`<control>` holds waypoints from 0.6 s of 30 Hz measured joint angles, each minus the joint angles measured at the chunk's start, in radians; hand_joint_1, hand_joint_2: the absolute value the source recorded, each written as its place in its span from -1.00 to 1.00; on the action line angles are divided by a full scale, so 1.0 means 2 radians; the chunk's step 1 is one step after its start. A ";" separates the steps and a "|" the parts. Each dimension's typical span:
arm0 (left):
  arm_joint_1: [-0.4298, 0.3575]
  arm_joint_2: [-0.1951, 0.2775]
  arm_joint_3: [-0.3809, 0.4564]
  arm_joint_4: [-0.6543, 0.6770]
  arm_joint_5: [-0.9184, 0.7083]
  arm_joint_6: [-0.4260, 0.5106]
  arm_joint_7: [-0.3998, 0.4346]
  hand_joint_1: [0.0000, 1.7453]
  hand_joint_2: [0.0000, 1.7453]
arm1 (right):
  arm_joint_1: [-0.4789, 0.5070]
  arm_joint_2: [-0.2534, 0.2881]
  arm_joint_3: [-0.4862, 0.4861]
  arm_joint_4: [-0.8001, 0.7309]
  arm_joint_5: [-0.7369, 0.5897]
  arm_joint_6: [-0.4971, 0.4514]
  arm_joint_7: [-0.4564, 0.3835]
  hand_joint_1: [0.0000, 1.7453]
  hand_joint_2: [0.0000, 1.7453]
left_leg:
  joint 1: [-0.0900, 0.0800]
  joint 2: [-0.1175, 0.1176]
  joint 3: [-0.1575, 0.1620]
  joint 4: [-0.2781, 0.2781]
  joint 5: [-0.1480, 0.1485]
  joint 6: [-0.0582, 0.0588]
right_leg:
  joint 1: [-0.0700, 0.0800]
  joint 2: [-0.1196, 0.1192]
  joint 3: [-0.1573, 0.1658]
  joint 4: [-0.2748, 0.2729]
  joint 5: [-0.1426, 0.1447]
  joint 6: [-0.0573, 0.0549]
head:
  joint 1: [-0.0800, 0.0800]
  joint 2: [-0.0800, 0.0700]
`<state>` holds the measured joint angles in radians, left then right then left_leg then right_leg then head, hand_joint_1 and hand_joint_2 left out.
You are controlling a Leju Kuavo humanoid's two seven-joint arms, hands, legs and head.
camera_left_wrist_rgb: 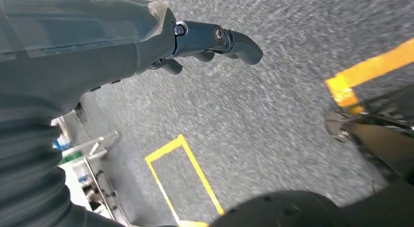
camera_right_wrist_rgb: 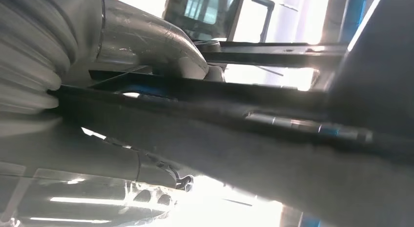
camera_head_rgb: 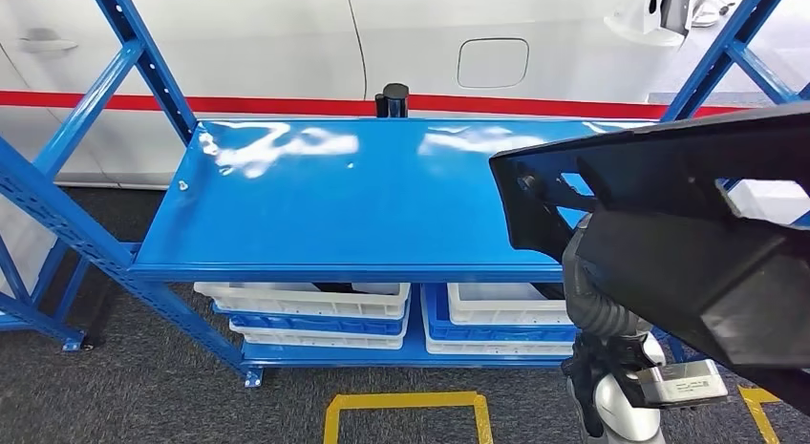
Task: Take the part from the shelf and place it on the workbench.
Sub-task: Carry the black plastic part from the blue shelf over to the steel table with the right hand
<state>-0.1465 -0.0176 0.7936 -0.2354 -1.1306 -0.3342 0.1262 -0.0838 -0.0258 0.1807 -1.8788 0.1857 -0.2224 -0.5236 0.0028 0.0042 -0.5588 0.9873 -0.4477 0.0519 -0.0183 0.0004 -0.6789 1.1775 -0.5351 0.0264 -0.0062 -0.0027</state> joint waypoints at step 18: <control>0.004 0.000 0.001 0.000 0.009 0.005 -0.004 -1.00 1.00 | 0.012 0.001 0.000 -0.003 -0.001 -0.007 0.000 1.00 1.00 | 0.004 -0.002 -0.077 0.142 -0.062 -0.036 | 0.000 -0.001 0.063 -0.092 0.037 -0.017 | -0.004 0.000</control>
<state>-0.1388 -0.0168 0.7962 -0.2350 -1.1121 -0.3239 0.1185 -0.0590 -0.0238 0.1815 -1.8844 0.1835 -0.2371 -0.5227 0.0114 0.0002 -0.7131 1.2703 -0.5717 -0.0194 -0.0193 -0.0012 -0.5525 0.9934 -0.4616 -0.0068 -0.0146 -0.0027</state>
